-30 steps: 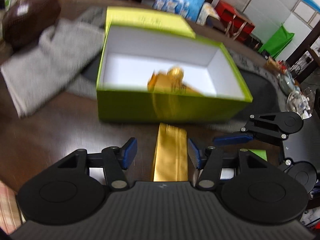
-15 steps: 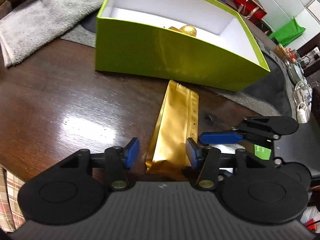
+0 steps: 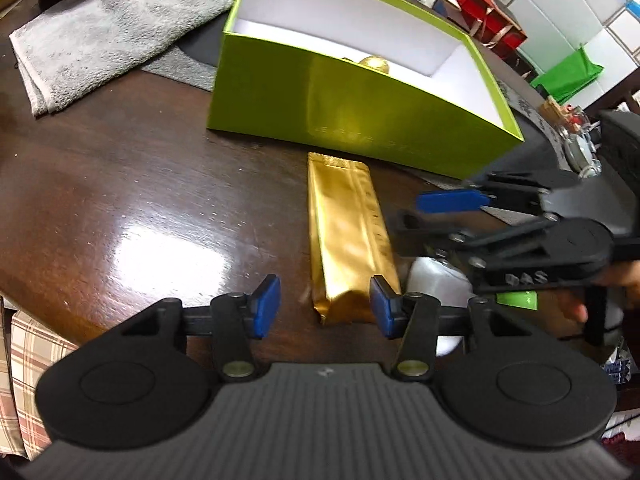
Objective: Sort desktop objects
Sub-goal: 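Withdraw the right gripper and move it to the plain gold packet, then close the right gripper on the plain gold packet and lift it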
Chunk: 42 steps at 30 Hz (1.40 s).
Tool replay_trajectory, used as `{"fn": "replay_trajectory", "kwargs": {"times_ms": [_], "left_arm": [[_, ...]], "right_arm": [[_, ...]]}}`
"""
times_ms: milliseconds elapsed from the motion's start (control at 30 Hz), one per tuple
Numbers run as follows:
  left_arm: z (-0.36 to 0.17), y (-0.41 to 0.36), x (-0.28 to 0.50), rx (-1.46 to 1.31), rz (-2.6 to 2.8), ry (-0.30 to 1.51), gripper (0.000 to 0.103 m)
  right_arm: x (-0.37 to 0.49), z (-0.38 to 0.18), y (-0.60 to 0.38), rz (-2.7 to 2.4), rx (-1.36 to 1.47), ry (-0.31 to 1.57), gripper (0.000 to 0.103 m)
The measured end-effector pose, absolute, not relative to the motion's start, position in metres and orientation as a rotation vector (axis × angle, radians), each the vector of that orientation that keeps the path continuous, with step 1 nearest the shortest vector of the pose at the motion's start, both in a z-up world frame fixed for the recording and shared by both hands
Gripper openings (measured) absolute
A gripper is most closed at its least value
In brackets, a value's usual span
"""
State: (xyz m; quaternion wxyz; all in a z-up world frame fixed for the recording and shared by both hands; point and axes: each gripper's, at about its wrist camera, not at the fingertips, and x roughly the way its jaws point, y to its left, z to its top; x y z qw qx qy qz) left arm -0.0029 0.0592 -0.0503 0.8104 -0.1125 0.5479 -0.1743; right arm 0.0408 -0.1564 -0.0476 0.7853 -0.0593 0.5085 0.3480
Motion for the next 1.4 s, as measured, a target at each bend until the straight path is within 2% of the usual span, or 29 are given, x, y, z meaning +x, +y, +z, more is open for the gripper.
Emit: {"fn": "replay_trajectory", "kwargs": {"times_ms": [167, 267, 400, 600, 1400], "left_arm": [[-0.048, 0.047, -0.01, -0.217, -0.367, 1.177, 0.05], [-0.046, 0.044, -0.015, -0.216, -0.362, 1.175, 0.056], [-0.046, 0.034, -0.021, -0.178, -0.374, 1.179, 0.058], [-0.051, 0.026, -0.027, -0.194, -0.36, 1.2, 0.067], [-0.072, 0.005, -0.017, -0.037, -0.361, 1.228, 0.067]], "right_arm": [[0.054, -0.051, -0.146, 0.735, -0.103, 1.103, 0.057], [0.066, -0.054, -0.137, 0.736, -0.124, 1.084, 0.057], [0.073, -0.056, -0.122, 0.74, -0.172, 1.059, 0.057], [0.077, -0.068, -0.111, 0.713, -0.204, 1.056, 0.058], [0.063, -0.067, -0.14, 0.614, -0.179, 1.177, 0.059]]}}
